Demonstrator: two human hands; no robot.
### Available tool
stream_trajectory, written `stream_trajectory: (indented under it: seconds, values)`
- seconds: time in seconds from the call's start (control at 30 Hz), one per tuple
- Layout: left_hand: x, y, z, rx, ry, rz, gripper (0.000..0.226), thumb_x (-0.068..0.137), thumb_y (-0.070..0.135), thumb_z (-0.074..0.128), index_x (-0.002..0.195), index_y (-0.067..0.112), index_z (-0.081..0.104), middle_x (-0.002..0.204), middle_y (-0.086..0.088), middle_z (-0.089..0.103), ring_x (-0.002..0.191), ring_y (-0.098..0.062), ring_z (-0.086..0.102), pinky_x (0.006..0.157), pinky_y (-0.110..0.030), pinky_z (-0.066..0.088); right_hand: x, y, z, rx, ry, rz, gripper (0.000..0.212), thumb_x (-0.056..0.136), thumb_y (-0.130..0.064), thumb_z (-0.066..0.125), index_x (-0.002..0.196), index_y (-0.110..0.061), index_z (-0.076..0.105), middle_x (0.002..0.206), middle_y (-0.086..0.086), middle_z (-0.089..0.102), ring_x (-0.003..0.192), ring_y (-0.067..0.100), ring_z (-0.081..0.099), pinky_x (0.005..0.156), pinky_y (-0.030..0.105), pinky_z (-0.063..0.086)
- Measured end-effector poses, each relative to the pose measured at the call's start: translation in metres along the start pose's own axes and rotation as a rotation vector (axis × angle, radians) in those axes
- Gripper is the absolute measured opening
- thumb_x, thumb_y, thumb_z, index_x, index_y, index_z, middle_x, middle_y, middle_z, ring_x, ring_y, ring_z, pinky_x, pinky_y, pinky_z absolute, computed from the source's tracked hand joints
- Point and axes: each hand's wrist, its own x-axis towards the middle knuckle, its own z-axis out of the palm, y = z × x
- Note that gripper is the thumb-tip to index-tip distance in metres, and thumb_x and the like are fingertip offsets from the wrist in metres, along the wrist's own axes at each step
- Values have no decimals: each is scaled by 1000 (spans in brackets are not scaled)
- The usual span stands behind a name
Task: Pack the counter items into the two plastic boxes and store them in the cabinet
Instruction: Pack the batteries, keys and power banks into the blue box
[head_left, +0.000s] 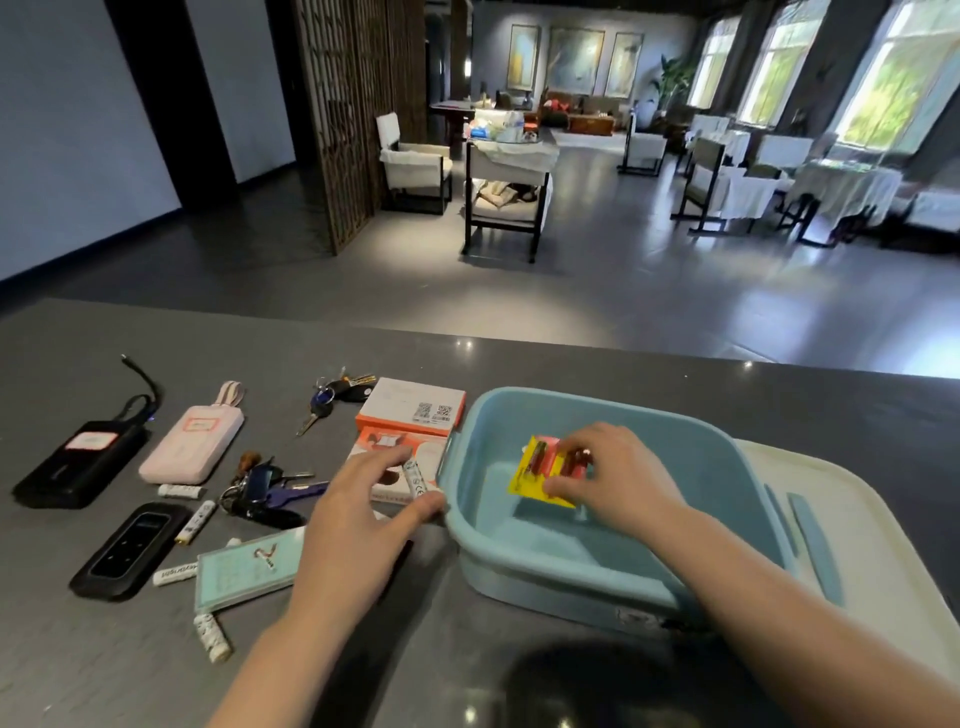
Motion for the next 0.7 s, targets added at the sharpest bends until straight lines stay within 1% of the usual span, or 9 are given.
stream_trajectory:
  seconds: [0.1, 0.23, 0.33, 0.4, 0.47, 0.53, 0.6, 0.7]
  values:
    - [3, 5, 10, -2, -21, -19, 49, 69, 39, 79, 115, 34, 63, 119, 20, 57, 113, 2, 49, 95, -21, 36, 32, -1, 21, -95, -152, -13, 44, 72, -47, 76, 107, -22, 69, 108, 4, 62, 106, 22, 57, 83, 33, 49]
    - [11, 7, 8, 14, -3, -23, 48, 69, 40, 78, 113, 37, 62, 117, 28, 53, 111, 6, 48, 90, -18, 35, 56, -5, 52, -206, -250, -51, 46, 73, -47, 76, 105, -17, 66, 110, 6, 63, 104, 26, 59, 78, 32, 47]
    - [21, 17, 8, 15, -20, 20, 47, 68, 40, 79, 111, 38, 62, 113, 27, 55, 105, 6, 51, 87, -17, 38, 66, -4, 67, -179, -297, -60, 49, 72, -45, 77, 108, -14, 64, 112, 9, 63, 103, 28, 59, 78, 32, 47]
    - [31, 28, 13, 25, -72, 77, 48, 66, 43, 80, 110, 38, 62, 109, 26, 56, 102, 5, 52, 85, -16, 39, 68, -1, 67, -113, -338, -62, 56, 72, -47, 78, 116, -17, 62, 116, 8, 63, 105, 26, 59, 81, 30, 46]
    - [44, 40, 22, 116, -193, 146, 51, 65, 50, 78, 112, 38, 60, 110, 24, 56, 102, 2, 52, 87, -22, 41, 66, 5, 57, 1, -346, -47, 66, 71, -47, 79, 127, -22, 56, 125, 4, 61, 112, 22, 57, 88, 29, 45]
    - [60, 51, 35, 263, -359, 229, 55, 65, 57, 74, 114, 37, 58, 110, 20, 56, 102, -3, 52, 89, -28, 43, 60, 15, 39, 107, -325, -14, 72, 70, -47, 80, 132, -25, 52, 130, 0, 58, 115, 17, 56, 95, 30, 46]
    - [78, 59, 53, 430, -541, 311, 57, 66, 55, 74, 116, 32, 57, 112, 15, 56, 103, -10, 53, 88, -32, 44, 51, 28, 20, 151, -277, 13, 69, 71, -47, 80, 131, -26, 53, 127, -1, 60, 110, 15, 58, 95, 31, 46]
    - [102, 64, 85, 732, -771, 376, 54, 69, 43, 77, 116, 23, 58, 113, 2, 55, 102, -21, 56, 79, -35, 47, 33, 42, 0, 184, -167, 55, 57, 73, -42, 78, 125, -28, 58, 123, -7, 62, 104, 11, 59, 93, 31, 47]
